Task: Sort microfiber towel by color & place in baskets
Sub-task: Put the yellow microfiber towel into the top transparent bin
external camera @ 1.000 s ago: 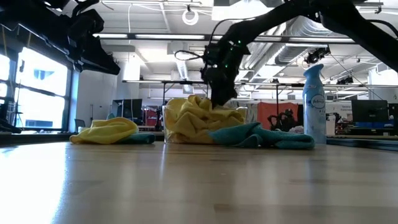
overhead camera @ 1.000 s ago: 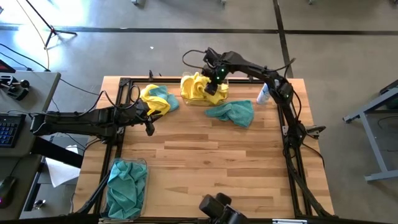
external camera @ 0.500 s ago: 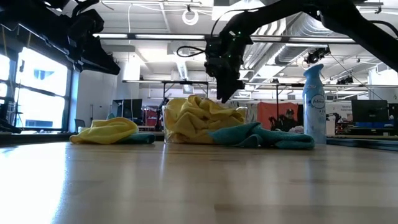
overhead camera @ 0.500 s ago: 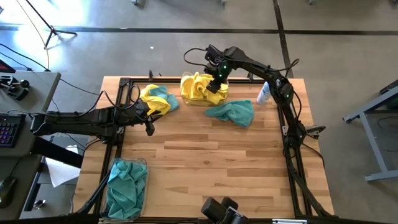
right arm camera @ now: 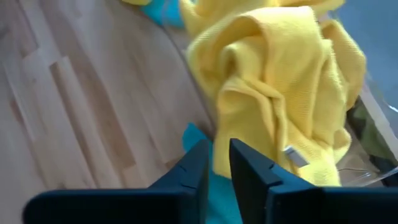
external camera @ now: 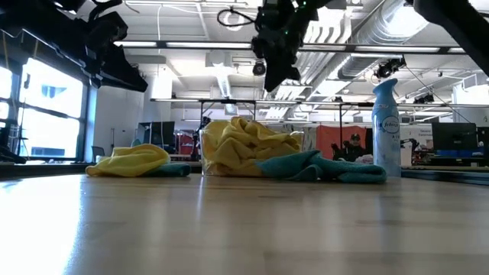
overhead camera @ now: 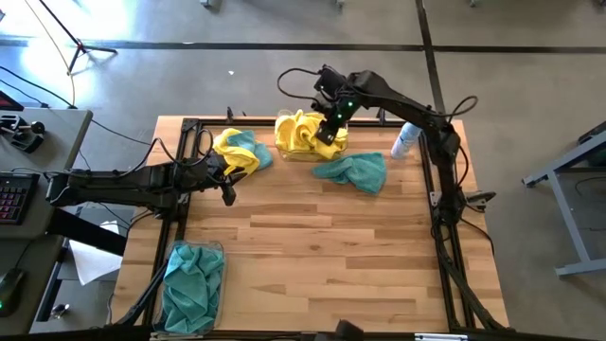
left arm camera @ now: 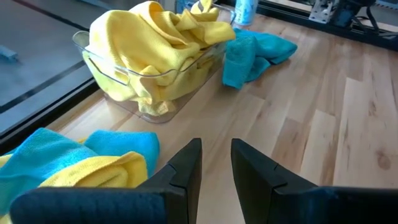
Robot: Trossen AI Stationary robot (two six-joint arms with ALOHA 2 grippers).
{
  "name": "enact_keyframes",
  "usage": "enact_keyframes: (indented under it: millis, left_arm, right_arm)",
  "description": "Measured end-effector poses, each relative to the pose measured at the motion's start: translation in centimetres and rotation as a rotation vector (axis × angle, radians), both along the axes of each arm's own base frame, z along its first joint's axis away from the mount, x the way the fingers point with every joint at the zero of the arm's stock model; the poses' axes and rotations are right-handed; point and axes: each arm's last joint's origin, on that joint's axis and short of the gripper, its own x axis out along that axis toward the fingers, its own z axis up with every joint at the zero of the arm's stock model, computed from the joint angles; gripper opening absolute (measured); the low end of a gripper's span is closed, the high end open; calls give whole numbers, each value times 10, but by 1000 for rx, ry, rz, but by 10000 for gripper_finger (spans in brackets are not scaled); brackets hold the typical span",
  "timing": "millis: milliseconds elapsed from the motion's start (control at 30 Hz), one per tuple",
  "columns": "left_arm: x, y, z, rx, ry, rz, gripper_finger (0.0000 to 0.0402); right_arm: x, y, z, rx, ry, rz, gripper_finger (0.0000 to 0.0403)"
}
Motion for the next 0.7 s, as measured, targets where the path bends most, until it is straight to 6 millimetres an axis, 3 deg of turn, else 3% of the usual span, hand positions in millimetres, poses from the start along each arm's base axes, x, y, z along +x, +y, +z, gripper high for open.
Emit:
enact_keyframes:
  millis: [233, 433, 567, 700]
  left_arm:
    - [0, 0, 0, 19, 10, -7, 74]
    - [0, 1, 0, 35, 17, 19, 74]
    - [0, 1, 0, 28, 14, 27, 79]
    - [1, 1, -2, 27, 28, 6, 100]
  right_arm:
    - [17, 42, 2, -28, 24, 62, 9]
    - [30, 79, -29, -13, -10, 95, 4]
    - [18, 102, -49, 22, -55, 61, 1]
    - [-9, 121, -56, 43, -91, 9, 1]
